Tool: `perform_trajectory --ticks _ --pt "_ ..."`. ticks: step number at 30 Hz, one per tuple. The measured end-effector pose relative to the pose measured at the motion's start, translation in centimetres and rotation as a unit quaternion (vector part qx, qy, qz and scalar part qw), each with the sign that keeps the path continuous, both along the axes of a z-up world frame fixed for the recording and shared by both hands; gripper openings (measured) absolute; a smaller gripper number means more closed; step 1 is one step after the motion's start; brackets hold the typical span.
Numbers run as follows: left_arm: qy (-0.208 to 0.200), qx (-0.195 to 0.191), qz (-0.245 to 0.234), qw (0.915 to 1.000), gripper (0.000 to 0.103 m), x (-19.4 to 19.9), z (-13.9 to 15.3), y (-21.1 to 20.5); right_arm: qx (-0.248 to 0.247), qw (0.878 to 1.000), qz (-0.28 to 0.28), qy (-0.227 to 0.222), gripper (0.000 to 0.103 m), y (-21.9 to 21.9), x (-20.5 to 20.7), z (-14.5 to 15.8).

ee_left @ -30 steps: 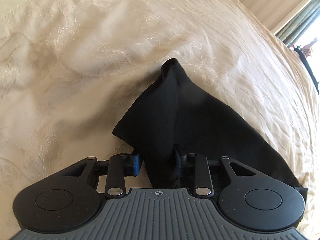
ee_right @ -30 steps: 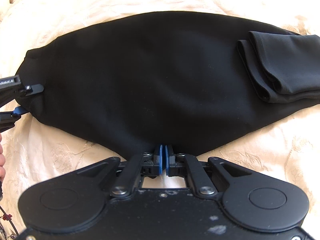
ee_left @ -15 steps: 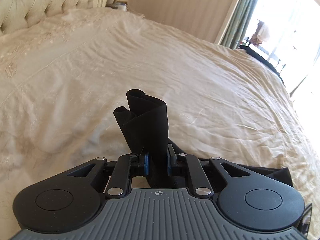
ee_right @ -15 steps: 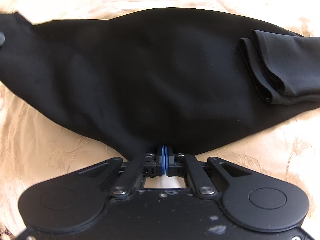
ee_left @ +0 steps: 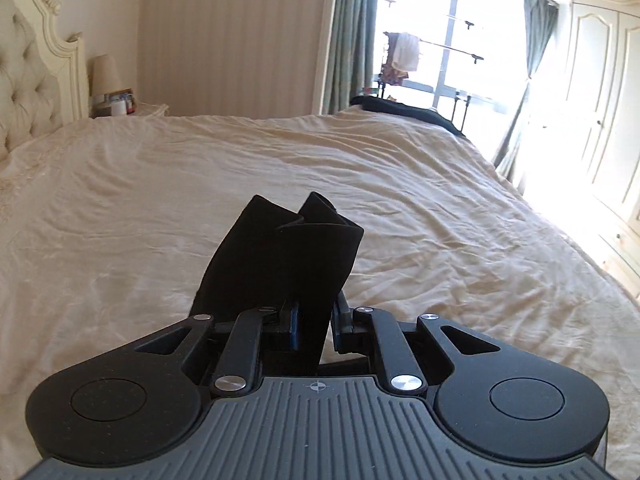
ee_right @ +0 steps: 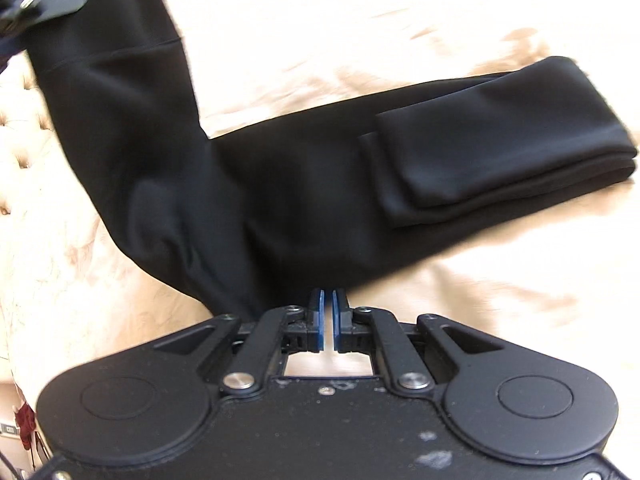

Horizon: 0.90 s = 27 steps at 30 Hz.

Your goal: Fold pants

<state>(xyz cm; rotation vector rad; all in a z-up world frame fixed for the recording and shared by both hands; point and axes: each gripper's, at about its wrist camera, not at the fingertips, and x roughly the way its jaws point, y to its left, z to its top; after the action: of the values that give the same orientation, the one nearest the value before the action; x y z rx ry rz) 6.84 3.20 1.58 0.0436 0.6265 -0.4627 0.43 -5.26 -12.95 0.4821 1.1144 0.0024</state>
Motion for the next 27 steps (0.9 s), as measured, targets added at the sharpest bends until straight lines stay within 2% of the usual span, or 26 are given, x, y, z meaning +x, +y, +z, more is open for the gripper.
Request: perform_trajectory --ticks 3,5,8,9,10,11,13,16,17,20,23,25,27 --pt "0.015 -0.004 -0.033 0.9993 0.014 -0.5 -2.5 -6.0 -0.011 1.0 -0.01 0.001 0.007 -3.8 -1.7 0.0" --pt "0.056 0.001 -0.063 0.9964 0.016 -0.2 -5.2 -9.9 -0.017 0.999 -0.025 0.011 0.007 -7.0 -2.7 -0.5" --pt "0.151 0.034 -0.103 0.9824 0.019 0.7 -9.8 -15.2 -0.022 0.998 -0.044 0.029 0.009 -10.4 -4.3 -1.1" --pt "0.183 0.05 -0.117 0.9748 0.019 0.6 -11.3 -16.7 -0.024 0.998 -0.051 0.036 0.009 -11.7 -4.8 -1.3" --pt "0.198 0.061 -0.123 0.9705 0.019 0.6 -12.1 -17.5 -0.025 0.997 -0.057 0.041 0.01 -12.9 -5.2 -1.5" --pt "0.204 0.069 -0.125 0.9684 0.019 0.3 -12.5 -18.0 -0.027 0.997 -0.062 0.044 0.01 -14.1 -5.7 -1.6" --pt "0.196 0.079 -0.118 0.9703 0.024 -0.3 -12.2 -18.1 -0.034 0.996 -0.071 0.045 0.012 -16.0 -6.2 -1.6" --pt "0.198 0.059 -0.123 0.9706 0.037 -0.2 -11.1 -17.7 -0.046 0.995 -0.083 0.038 0.019 -18.3 -6.6 -1.6" --pt "0.202 0.056 -0.126 0.9697 0.039 -0.1 -10.8 -17.8 -0.052 0.994 -0.085 0.036 0.021 -18.9 -6.5 -1.6" --pt "0.197 0.059 -0.139 0.9687 0.039 0.2 -10.4 -19.4 -0.072 0.993 -0.093 0.028 0.021 -21.5 -4.9 -1.4" --pt "0.185 0.026 -0.148 0.9712 0.039 0.2 -9.2 -19.3 -0.086 0.99 -0.111 0.018 0.021 -24.0 -2.8 -0.9" --pt "0.18 0.014 -0.136 0.9741 0.039 0.2 -8.4 -18.3 -0.098 0.988 -0.118 0.004 0.021 -25.0 -1.6 -0.1" --pt "0.179 0.014 -0.105 0.9782 0.039 0.5 -8.0 -16.7 -0.102 0.988 -0.115 -0.018 0.021 -25.6 -0.1 0.8"
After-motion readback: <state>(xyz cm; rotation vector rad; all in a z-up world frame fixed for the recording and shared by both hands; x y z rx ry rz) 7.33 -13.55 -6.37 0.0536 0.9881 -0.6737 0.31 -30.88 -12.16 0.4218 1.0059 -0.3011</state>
